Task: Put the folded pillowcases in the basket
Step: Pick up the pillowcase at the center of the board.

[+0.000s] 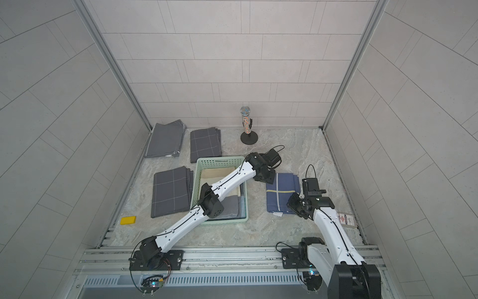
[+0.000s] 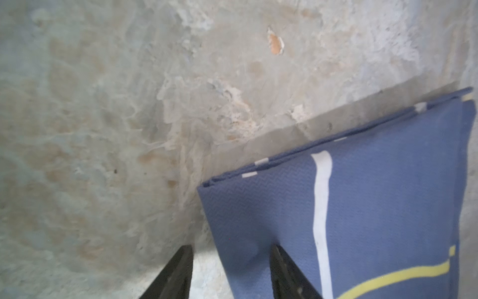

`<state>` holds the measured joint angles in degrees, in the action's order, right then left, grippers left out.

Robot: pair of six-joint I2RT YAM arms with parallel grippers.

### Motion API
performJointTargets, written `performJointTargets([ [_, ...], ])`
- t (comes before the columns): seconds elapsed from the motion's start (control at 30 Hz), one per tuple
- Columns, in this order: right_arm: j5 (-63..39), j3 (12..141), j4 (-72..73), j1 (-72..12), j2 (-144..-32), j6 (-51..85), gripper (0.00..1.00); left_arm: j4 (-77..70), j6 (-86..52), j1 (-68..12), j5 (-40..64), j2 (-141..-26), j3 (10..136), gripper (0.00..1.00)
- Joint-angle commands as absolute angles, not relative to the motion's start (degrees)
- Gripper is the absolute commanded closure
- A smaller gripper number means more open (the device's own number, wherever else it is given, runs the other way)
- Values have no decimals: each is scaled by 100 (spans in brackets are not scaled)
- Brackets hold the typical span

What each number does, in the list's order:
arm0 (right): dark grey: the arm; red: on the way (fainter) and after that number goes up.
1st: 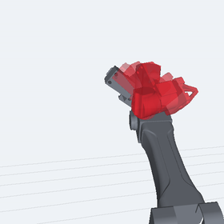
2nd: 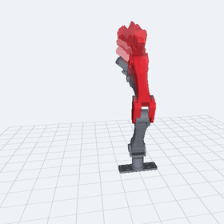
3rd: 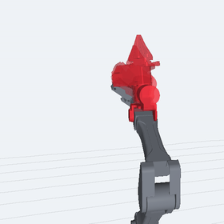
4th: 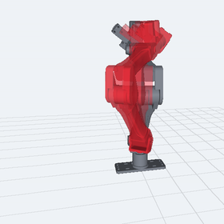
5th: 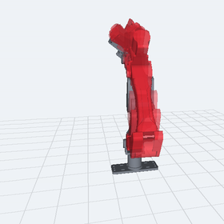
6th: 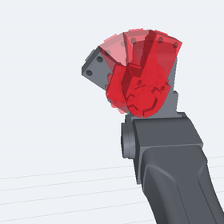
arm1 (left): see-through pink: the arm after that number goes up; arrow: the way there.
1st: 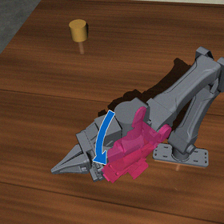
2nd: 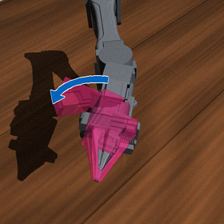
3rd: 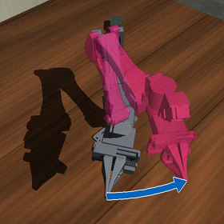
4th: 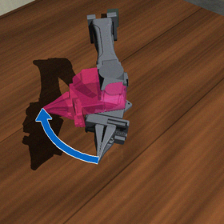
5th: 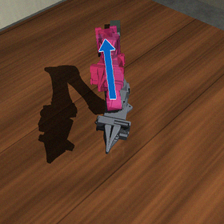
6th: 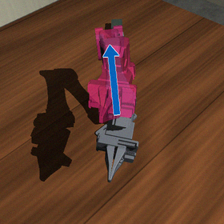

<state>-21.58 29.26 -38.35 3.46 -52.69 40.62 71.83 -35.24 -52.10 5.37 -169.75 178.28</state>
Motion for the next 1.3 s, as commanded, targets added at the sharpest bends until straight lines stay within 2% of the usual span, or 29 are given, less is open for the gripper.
performJointTargets([
  [0.0,-2073,3016,-4078,395,-5193,3922,68,6915,-3706,-5130,728,-17206,18132,45],
  [0.17,-2091,3006,-4140,530,-5170,3809,68,6741,-3718,-5080,804,-17192,18132,47],
  [0.3,-2146,2997,-4161,635,-5205,3751,68,6491,-3802,-5049,904,-17190,18132,54],
  [0.57,-2148,3069,-4269,875,-5216,3620,68,6457,-3825,-5027,1047,-17316,18132,79],
  [0.63,-2174,3070,-4284,1010,-5220,3698,67,6535,-3766,-5027,982,-17281,18132,90],
  [0.7,-2166,3062,-4222,1063,-5203,3815,62,6633,-3697,-5032,826,-17201,18136,100],
  [0.93,-1776,3322,-4034,1156,-5497,3749,47,7364,-2906,-4941,-266,-16637,18132,100],
  [1.27,-2048,3411,-3277,1204,-7005,3493,44,7267,-2627,-4825,60,-16671,18132,100],
])
